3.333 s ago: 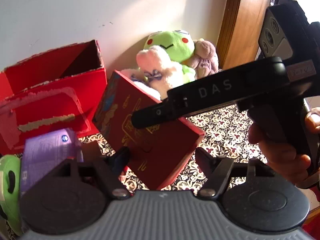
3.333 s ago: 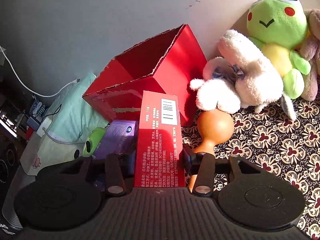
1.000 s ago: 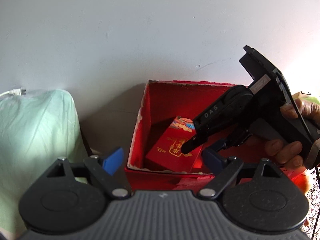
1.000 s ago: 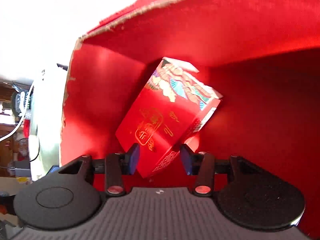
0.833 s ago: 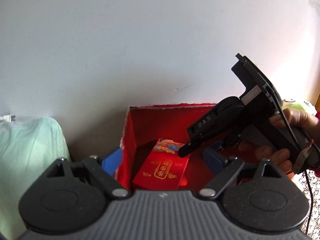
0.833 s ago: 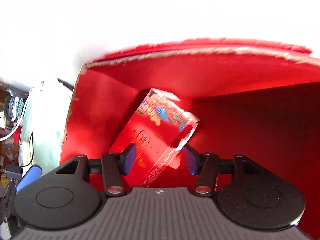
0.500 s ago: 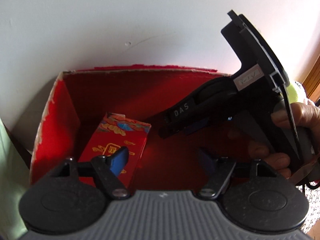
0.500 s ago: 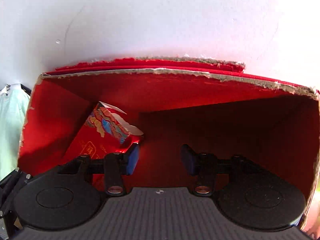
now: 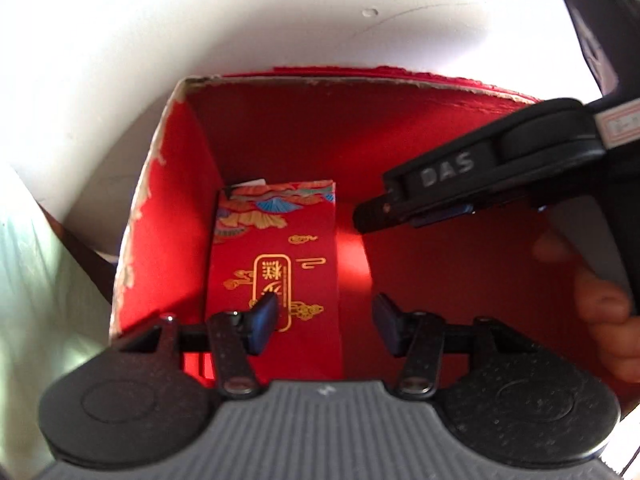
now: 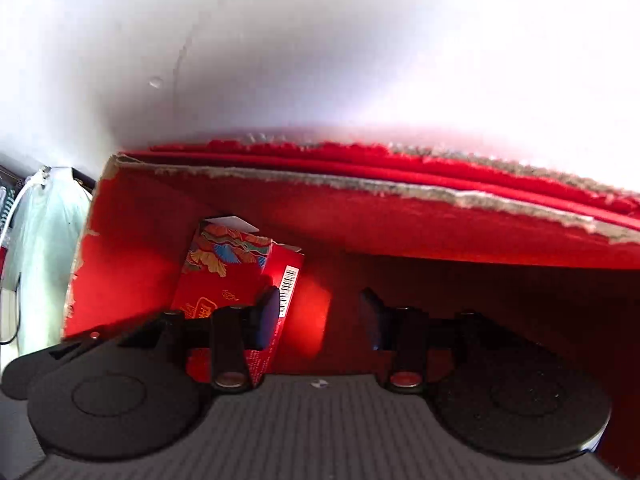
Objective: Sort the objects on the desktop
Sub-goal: 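Lower the gift box into the cardboard box and open the right gripper, then reach the right gripper to the beige looped strap and grasp it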
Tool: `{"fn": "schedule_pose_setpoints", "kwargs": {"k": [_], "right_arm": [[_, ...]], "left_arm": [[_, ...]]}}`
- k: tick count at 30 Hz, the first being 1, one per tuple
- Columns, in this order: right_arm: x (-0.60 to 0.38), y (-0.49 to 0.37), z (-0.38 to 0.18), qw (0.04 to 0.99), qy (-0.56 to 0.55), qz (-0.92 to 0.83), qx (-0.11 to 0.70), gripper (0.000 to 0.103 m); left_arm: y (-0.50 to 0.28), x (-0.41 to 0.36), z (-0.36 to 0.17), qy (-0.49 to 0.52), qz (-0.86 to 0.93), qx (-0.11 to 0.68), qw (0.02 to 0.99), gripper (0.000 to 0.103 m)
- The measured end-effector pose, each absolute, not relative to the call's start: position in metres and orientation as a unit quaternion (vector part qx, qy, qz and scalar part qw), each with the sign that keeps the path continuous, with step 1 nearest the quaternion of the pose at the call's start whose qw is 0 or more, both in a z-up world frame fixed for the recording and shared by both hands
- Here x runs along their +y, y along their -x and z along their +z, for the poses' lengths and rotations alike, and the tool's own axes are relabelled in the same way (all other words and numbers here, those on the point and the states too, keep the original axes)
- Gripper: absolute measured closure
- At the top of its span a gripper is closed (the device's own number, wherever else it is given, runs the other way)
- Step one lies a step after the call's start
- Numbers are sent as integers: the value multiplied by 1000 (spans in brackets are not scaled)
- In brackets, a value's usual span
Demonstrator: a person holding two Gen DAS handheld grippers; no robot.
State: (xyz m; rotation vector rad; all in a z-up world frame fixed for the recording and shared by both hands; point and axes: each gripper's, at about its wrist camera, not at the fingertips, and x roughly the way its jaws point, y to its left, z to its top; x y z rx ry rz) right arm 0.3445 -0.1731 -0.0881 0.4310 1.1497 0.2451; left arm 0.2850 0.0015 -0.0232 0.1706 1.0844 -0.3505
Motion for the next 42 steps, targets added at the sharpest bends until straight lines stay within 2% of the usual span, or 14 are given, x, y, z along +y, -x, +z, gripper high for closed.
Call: {"fn": "schedule_pose_setpoints", "kwargs": {"k": [4,8,11,12,13,16,17,19,21,23,30,37,39,42], "right_arm": [[-192,-312,-50,831,-211,111,502,49],[-208,-260,-7,859,-220,114,448,39],[-214,-221,21,873,-222,128,414,39],[-216,-205,26,878,-221,134,404,39],[-216,-187,28,883,-218,142,391,38],[-219,-134,31,894,-211,160,362,37],[-214,-122,24,897,-206,162,356,37],[-201,-108,2,901,-193,158,355,37],[-190,-93,-18,902,-172,150,367,37],[-191,-82,-33,898,-159,141,385,38],[-204,-72,-90,866,-206,112,441,45],[-188,-74,-115,860,-185,133,456,50],[-186,-77,-122,856,-192,141,459,52],[-183,-84,-134,846,-209,147,468,59]], "left_arm": [[-278,-7,-23,-121,-129,498,849,55],[-259,0,1,-103,-136,467,868,60],[-224,14,36,-86,-150,412,895,57],[-211,19,44,-82,-153,397,901,50],[-193,26,53,-77,-156,378,909,38],[-148,41,63,-66,-164,349,920,34],[-136,44,62,-62,-168,348,920,34],[-113,44,56,-61,-181,356,915,50],[-90,40,48,-62,-203,367,906,54],[-70,28,32,-63,-242,373,894,54],[-10,-27,-5,-58,-346,377,857,35],[12,-62,-61,-36,-320,444,836,37],[17,-65,-61,-39,-311,422,851,33],[18,-69,-64,-46,-293,418,859,38]]}}
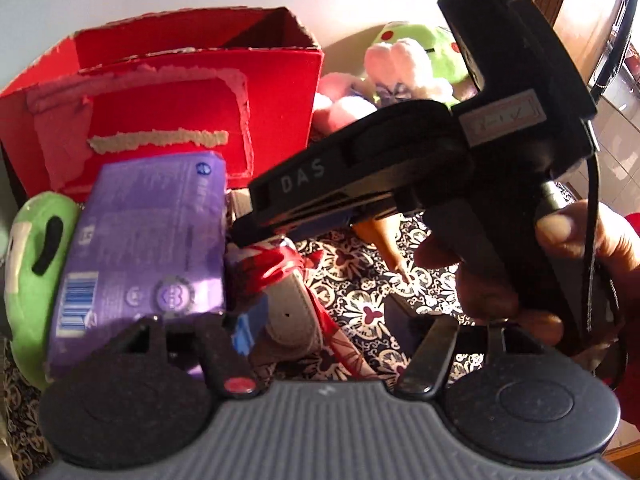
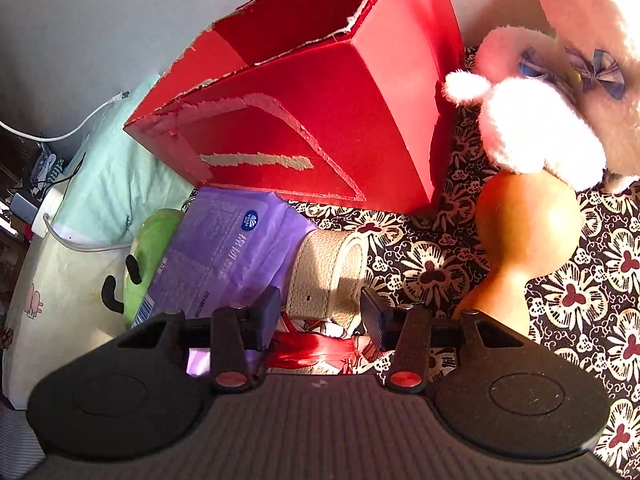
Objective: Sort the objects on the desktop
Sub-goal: 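Reach the right gripper to the beige looped strap and grasp it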
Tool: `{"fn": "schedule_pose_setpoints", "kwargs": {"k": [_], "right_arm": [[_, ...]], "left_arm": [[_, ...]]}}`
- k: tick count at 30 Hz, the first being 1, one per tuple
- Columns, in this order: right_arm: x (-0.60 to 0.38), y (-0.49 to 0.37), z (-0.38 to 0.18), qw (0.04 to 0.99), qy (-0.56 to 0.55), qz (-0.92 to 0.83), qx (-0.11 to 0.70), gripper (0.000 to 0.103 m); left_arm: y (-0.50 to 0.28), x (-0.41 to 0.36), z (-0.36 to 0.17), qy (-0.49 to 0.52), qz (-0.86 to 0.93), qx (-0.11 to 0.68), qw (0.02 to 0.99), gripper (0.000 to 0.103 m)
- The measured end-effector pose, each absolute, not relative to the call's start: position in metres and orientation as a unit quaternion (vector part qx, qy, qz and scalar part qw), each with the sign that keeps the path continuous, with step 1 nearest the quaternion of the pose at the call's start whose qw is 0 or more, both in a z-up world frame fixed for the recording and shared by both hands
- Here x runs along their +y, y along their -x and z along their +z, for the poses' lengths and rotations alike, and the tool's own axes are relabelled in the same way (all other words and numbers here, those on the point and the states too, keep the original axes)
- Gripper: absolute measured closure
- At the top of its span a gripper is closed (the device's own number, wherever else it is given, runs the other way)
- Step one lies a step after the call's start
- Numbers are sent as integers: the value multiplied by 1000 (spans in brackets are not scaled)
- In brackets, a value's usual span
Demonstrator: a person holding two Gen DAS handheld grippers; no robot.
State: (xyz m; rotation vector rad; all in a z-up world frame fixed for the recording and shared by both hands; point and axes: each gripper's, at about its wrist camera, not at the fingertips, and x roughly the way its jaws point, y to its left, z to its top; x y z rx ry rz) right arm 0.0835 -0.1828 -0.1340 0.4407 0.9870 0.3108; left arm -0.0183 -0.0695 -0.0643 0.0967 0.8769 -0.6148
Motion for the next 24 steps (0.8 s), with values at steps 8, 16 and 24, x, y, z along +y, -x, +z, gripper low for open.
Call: {"fn": "schedule_pose_setpoints", "kwargs": {"k": [8,16,24], "right_arm": [[-189,-78,-143,840,-241,179,452,76],[-224,-52,-142,837,-288,168,433,89],[-241,-46,-153,826,-345,152,420,85]], "left_arm": [[21,-68,-67,-47,-283,413,865,36],[16,-82,-73,-60,-287,409,864,35],[19,-98,-80,-101,-276,397,869,62]]}}
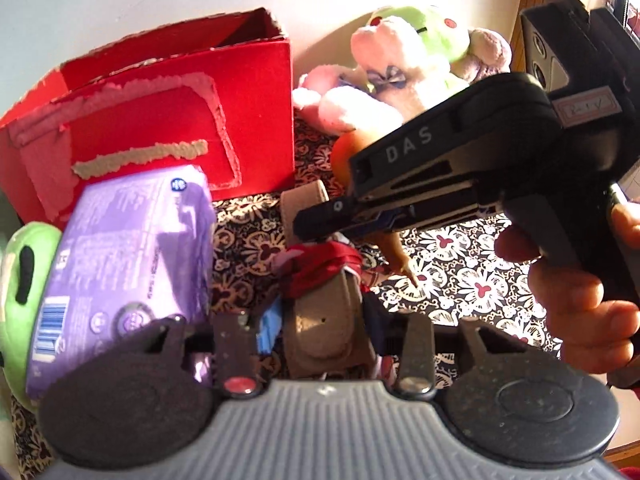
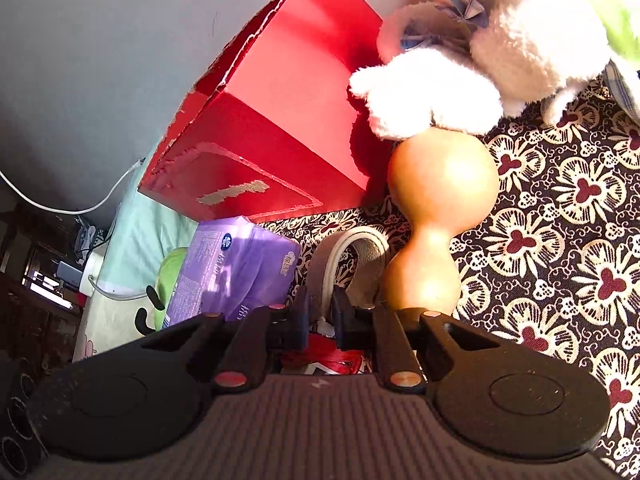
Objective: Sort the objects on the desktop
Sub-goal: 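Reach the right gripper to the beige looped strap and grasp it, then lift the beige strap with the right gripper over the cardboard box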
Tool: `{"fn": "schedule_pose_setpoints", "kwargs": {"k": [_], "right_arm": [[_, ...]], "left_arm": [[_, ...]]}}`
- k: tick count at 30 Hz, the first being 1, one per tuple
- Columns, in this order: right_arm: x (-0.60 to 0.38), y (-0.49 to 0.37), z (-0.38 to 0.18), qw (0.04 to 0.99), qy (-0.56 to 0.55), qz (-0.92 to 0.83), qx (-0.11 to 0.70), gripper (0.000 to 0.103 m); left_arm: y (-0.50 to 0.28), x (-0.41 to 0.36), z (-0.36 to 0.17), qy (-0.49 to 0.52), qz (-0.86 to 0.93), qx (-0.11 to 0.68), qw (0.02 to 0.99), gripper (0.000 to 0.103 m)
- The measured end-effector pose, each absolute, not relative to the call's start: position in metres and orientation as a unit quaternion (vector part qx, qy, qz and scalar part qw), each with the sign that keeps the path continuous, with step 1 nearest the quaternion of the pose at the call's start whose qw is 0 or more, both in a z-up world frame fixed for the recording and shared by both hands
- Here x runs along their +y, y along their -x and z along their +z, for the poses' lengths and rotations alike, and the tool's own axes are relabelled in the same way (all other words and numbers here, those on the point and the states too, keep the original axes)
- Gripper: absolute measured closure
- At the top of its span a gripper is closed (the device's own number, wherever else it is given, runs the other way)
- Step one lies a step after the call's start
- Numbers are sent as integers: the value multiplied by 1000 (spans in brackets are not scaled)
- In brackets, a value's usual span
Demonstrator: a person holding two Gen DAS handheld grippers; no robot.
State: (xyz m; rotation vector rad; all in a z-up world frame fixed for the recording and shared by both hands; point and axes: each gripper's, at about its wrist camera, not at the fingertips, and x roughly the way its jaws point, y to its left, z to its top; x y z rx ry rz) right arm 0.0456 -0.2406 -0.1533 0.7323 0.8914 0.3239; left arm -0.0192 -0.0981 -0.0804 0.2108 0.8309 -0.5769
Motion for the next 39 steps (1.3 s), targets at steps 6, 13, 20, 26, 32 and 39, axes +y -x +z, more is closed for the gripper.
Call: {"fn": "schedule_pose_setpoints", "kwargs": {"k": [6,13,20,26,32,39], "right_arm": [[-236,-47,-149,820,-352,163,420,92],[-244,-33,-84,835,-364,219,350,96],[-246,-95,3,858,-359,254,266,95],[-228,-189,6,860,-357,228,285,95],[-222,-254,-53,840,-352,174,375,96],[-197,-272,-72,860,-204,123,452,95]], "left_arm": [[15,-91,-70,-73,-278,408,867,62],[28,-70,-3,-47,-307,344,886,62],[-32,-66,81,-66,-293,256,919,62],[-126,-69,85,-80,-261,289,918,69],[-197,-75,31,-82,-244,381,888,70],[-223,-103,-15,-97,-253,449,852,79]]}}
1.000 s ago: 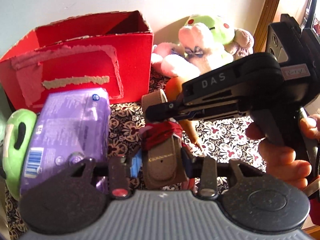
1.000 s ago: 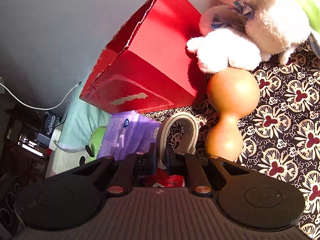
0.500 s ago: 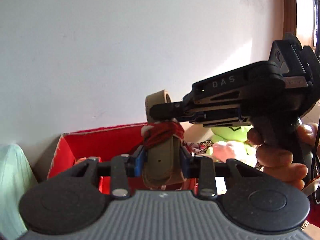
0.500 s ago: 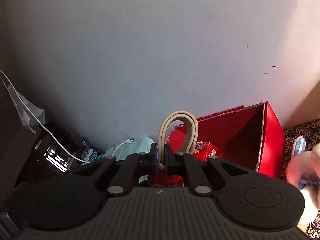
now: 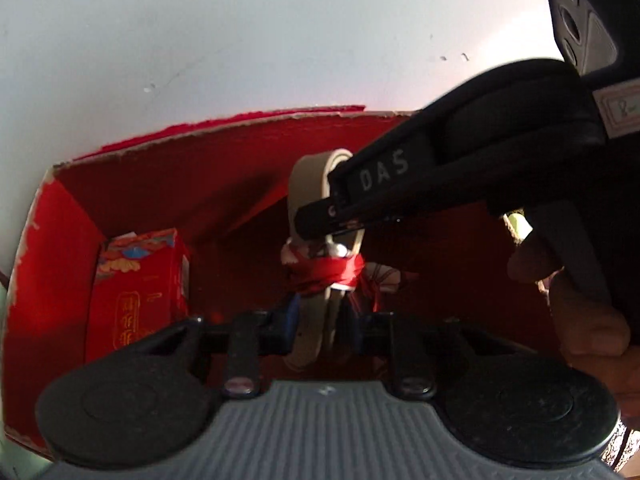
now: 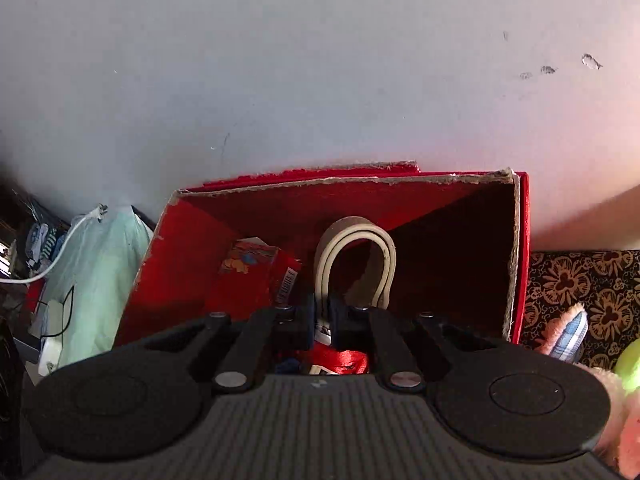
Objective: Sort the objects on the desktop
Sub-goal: 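Lift the beige strap with the right gripper over the cardboard box, then lower the strap into the cardboard box and open the right gripper, then move the right gripper back toward the orange gourd-shaped toy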
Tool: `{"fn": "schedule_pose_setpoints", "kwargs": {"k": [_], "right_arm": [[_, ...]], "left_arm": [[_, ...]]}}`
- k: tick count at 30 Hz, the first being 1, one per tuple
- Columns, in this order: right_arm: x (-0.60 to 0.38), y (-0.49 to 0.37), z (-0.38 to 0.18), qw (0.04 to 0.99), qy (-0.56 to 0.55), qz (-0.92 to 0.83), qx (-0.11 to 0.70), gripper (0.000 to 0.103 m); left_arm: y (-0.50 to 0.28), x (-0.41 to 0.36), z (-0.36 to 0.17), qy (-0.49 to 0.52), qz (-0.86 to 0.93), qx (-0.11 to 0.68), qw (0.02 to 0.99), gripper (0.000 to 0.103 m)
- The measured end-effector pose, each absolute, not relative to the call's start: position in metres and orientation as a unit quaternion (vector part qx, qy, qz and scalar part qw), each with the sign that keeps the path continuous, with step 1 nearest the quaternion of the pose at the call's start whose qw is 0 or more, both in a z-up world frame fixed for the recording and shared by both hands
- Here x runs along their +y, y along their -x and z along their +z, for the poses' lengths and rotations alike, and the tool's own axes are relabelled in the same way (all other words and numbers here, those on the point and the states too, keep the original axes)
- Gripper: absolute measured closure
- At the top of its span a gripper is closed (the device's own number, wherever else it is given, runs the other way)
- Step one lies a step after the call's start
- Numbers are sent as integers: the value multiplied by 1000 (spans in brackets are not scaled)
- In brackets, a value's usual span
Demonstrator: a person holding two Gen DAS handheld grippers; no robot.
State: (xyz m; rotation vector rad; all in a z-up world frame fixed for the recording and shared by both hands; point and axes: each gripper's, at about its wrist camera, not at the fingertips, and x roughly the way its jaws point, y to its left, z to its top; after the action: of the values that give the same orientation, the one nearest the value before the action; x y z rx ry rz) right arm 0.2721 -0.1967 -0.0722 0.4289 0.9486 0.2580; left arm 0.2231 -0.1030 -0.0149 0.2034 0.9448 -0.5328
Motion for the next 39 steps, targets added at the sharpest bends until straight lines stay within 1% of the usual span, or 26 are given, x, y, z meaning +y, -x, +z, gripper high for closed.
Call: {"fn": "schedule_pose_setpoints", "kwargs": {"k": [3,6,7,8,10,12,14,16,21,24,29,32,33,34,35,39], "right_arm": [[-189,-269,-70,866,-150,115,462,96],[-185,-259,-59,884,-102,98,446,95],[-185,-256,-53,891,-92,94,435,90],[-186,-254,-49,897,-90,93,422,81],[-191,-250,-38,908,-101,95,395,70],[-200,-245,-29,913,-117,100,377,70],[-206,-239,-23,915,-130,105,368,71],[-209,-233,-19,916,-132,106,364,73],[-218,-211,-12,920,-139,111,348,74],[-234,-188,-7,924,-144,102,340,74],[-266,-144,-14,918,-162,88,352,74],[-281,-119,-26,910,-171,84,369,73],[-284,-114,-31,907,-175,82,375,73],[-286,-108,-36,904,-179,80,381,73],[-288,-104,-42,900,-182,78,387,73],[-291,-92,-66,886,-200,66,412,72]], "left_arm": [[-228,-110,-17,-92,-261,451,849,78],[-227,-106,-20,-95,-262,451,848,78],[-227,-105,-21,-95,-263,453,847,78],[-227,-105,-21,-95,-262,454,846,78],[-226,-103,-20,-94,-258,454,847,78],[-226,-99,-16,-91,-254,452,851,77],[-226,-97,-12,-91,-247,452,852,74],[-228,-101,-13,-105,-234,462,849,68],[-238,-112,-23,-106,-210,504,831,70],[-229,-110,-10,-83,-213,484,845,70],[-176,-110,36,-97,-244,388,884,70],[-133,-114,57,-110,-276,341,892,66],[-122,-114,56,-109,-290,337,889,62],[-111,-114,56,-108,-304,334,886,59],[-102,-112,60,-108,-314,333,882,59],[-72,-119,36,-115,-341,335,871,59]]}}
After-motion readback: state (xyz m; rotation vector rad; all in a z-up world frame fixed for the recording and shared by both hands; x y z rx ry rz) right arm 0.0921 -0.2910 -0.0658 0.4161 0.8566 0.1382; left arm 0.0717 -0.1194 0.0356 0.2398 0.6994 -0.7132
